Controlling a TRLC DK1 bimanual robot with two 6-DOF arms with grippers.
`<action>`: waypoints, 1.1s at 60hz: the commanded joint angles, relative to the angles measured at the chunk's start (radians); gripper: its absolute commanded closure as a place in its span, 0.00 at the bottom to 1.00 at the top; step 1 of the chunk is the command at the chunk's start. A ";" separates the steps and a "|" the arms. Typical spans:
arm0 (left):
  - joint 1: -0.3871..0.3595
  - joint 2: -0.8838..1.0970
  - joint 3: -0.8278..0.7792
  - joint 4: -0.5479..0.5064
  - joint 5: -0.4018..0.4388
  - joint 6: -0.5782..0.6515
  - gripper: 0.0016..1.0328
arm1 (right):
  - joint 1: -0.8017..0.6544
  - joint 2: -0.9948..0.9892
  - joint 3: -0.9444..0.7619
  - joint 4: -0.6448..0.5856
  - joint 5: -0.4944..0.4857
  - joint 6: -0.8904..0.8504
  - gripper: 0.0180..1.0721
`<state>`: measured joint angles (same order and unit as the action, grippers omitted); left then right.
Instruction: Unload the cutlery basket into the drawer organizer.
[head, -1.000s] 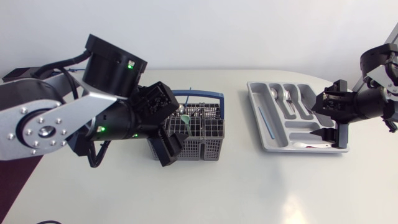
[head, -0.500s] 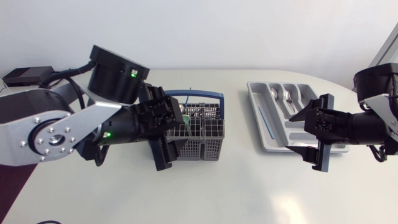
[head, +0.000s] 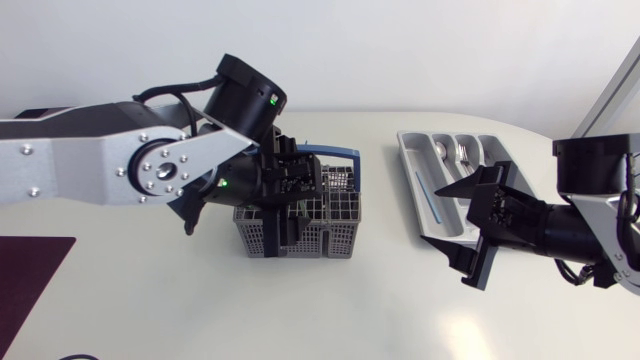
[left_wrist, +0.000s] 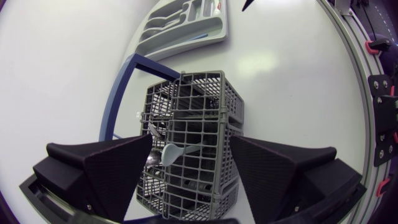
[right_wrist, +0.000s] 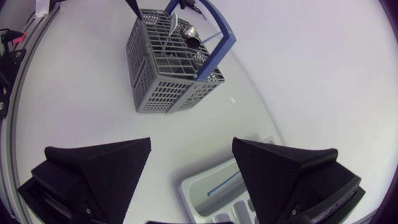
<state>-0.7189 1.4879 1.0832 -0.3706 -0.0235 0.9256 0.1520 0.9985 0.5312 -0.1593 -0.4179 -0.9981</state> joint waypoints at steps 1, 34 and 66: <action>0.015 0.046 0.049 -0.019 0.004 0.045 0.19 | 0.032 -0.009 -0.040 0.033 0.005 0.070 0.10; 0.075 0.130 0.119 -0.039 -0.029 0.094 0.58 | 0.127 -0.038 -0.088 0.081 0.016 0.150 0.10; 0.067 0.121 0.096 -0.025 -0.029 0.098 0.90 | 0.242 -0.061 -0.099 0.138 0.074 0.250 0.10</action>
<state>-0.6498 1.6184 1.1721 -0.3916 -0.0540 0.9958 0.3847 0.9497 0.4690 -0.0280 -0.3504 -0.7815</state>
